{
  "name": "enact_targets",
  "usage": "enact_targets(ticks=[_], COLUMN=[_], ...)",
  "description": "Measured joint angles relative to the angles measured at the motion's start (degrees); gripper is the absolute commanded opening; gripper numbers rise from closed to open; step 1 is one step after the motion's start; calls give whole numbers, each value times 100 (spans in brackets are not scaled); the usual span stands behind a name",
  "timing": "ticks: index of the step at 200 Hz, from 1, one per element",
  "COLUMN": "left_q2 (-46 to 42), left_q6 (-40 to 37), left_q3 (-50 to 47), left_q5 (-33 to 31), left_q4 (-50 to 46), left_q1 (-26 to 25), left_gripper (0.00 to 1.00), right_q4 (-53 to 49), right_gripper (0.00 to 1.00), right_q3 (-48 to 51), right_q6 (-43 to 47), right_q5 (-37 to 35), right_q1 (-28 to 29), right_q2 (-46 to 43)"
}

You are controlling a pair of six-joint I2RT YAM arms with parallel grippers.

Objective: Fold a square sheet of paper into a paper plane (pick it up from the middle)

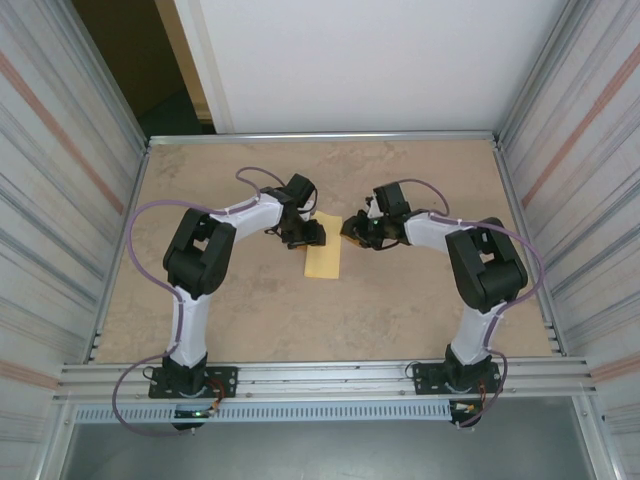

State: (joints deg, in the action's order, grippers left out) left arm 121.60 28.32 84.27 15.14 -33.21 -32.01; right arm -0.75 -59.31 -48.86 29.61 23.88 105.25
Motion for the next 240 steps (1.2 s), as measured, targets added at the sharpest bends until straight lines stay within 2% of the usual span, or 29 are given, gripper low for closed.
enact_targets(ticks=[51,191,240], left_q2=[0,0,-236], left_q6=[4,15,17], left_q3=[0,-9,-153], left_q5=[-7,-20,26], left_q4=[0,2,153], left_q1=[0,0,0], left_gripper=[48,48,49], right_q4=[13,-129,-151], right_gripper=[12,3,0], right_q3=[-256,-358,-382], right_q6=[-2,11,354], right_q5=[179,249,476], right_q1=[249,271,190], right_q2=[389,881,981])
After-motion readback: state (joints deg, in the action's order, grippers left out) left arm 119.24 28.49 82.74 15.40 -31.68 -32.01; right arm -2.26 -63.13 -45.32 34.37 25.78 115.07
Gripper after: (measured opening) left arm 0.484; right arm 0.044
